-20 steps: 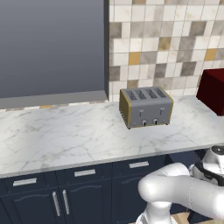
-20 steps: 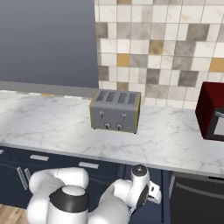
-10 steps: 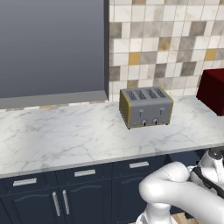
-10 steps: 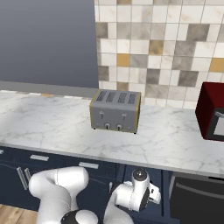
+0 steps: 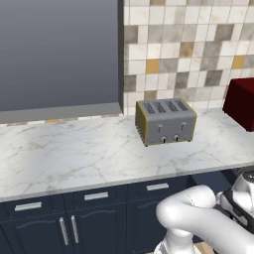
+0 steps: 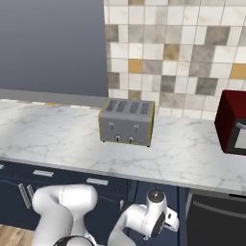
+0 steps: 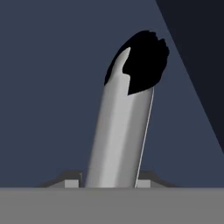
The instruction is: Take the tongs from the drawer on the right and place them on the dining counter next to the tray containing the kebab skewer.
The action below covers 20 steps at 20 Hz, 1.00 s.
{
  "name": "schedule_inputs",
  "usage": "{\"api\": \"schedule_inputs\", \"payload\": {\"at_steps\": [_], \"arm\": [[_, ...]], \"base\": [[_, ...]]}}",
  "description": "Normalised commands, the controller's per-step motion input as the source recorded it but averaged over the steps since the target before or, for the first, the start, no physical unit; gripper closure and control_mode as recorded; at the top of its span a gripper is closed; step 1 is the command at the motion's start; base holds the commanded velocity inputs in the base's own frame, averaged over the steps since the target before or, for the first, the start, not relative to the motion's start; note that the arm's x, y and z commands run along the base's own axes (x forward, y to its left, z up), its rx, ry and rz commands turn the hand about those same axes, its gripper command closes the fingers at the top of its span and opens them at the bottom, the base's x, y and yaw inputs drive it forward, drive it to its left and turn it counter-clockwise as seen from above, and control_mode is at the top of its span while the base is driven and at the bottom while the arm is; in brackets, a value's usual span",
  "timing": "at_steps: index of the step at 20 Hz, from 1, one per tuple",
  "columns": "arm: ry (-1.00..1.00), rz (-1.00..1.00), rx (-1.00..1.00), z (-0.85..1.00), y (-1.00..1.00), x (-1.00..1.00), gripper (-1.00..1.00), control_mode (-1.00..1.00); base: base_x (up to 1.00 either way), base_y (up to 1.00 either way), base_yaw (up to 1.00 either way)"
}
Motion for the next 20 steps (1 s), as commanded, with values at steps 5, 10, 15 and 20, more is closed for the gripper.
{"api": "schedule_inputs", "payload": {"at_steps": [5,10,15,20], "arm": [[-0.09,-0.16,0.2,0.76,-0.28,-0.6,1.0,-1.0],[-0.22,-0.19,0.09,1.0,0.32,0.02,1.0,-1.0],[-0.09,-0.07,0.02,1.0,0.55,0.04,1.0,-1.0],[0.0,0.0,0.0,1.0,0.64,0.03,1.0,-1.0]], "base": [[0.0,0.0,0.0],[0.0,0.0,0.0],[0.0,0.0,0.0],[0.0,0.0,0.0]]}}
